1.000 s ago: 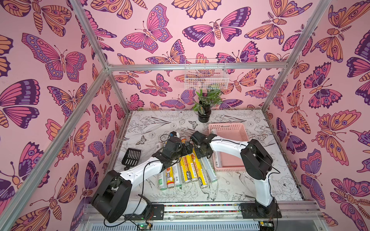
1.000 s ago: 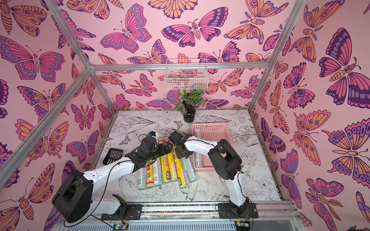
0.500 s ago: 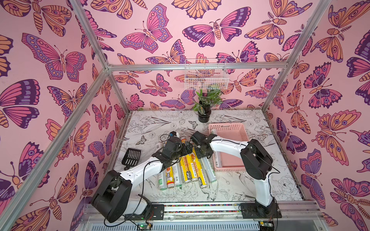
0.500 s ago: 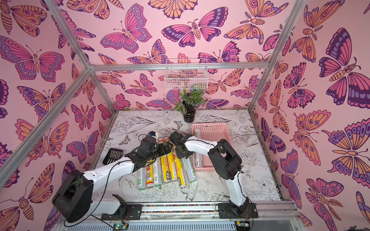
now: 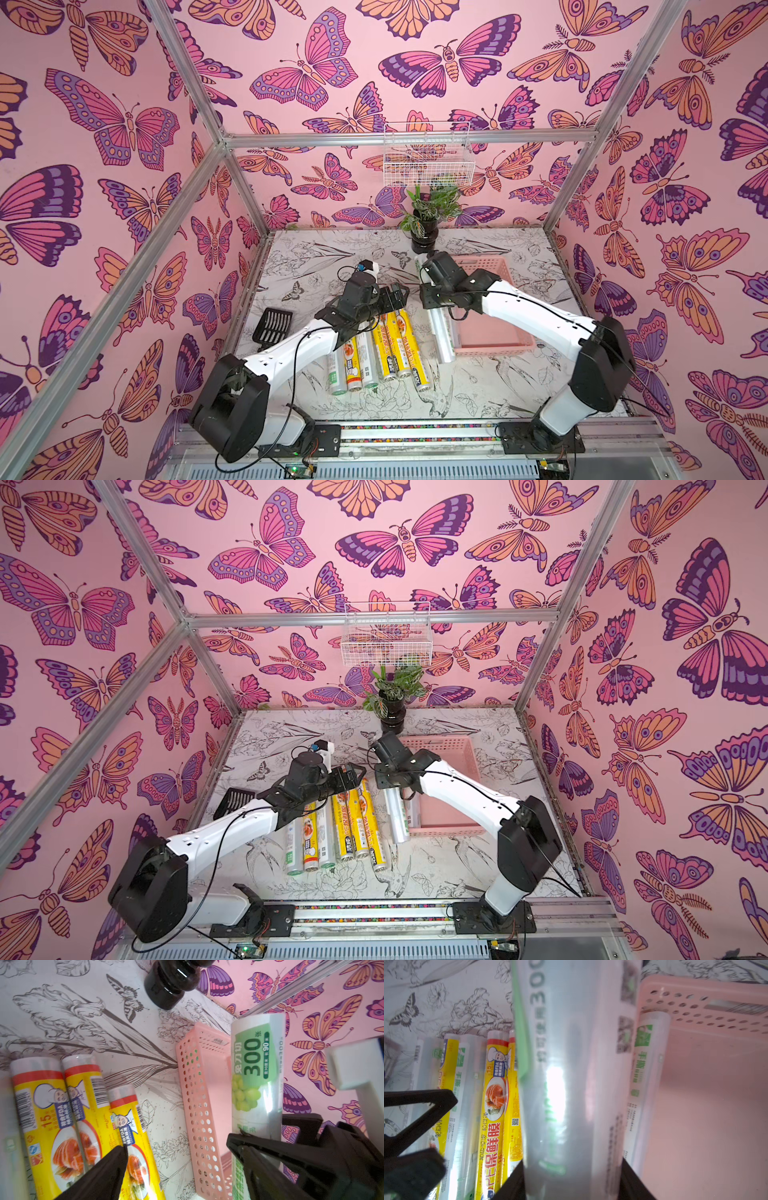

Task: Put the plastic wrap into the basket
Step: Pick up the plastic wrap from the center of the board, then place the plastic wrap in the basket.

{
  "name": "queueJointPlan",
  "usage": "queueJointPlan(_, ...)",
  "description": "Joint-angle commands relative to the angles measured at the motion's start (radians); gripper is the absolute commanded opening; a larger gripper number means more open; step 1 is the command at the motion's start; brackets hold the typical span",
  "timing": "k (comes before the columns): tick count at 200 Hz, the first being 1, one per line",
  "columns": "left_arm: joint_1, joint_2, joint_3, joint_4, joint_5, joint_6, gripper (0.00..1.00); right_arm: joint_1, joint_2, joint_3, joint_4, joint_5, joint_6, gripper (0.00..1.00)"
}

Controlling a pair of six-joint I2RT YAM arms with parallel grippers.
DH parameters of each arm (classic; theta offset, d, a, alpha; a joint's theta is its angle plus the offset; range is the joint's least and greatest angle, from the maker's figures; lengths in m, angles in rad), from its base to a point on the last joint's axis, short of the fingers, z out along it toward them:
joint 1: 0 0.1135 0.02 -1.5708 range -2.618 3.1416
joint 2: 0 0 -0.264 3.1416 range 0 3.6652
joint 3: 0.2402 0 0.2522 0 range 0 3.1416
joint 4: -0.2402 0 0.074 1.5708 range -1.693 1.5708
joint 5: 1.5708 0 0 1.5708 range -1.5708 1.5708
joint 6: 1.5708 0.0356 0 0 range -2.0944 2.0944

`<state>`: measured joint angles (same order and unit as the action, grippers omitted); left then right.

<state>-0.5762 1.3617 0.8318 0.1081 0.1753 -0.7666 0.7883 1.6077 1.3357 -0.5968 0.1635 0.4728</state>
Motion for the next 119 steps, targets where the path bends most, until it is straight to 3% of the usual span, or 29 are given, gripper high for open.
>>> queueJointPlan(1,-0.002,0.039,0.045,0.044,0.106,0.034,0.92,-0.068,-0.102,-0.046,0.055,-0.026,0.019,0.24)
queueJointPlan(42,-0.055,0.189,0.176,0.071,0.250,0.057,0.93,-0.279,-0.192,-0.154,0.126,-0.190,0.035,0.25)
queueJointPlan(71,-0.104,0.302,0.273,0.072,0.303,0.054,1.00,-0.417,-0.176,-0.166,0.115,-0.307,0.001,0.25)
queueJointPlan(119,-0.137,0.414,0.361,0.070,0.325,0.030,1.00,-0.509,-0.076,-0.112,0.069,-0.414,-0.086,0.24)
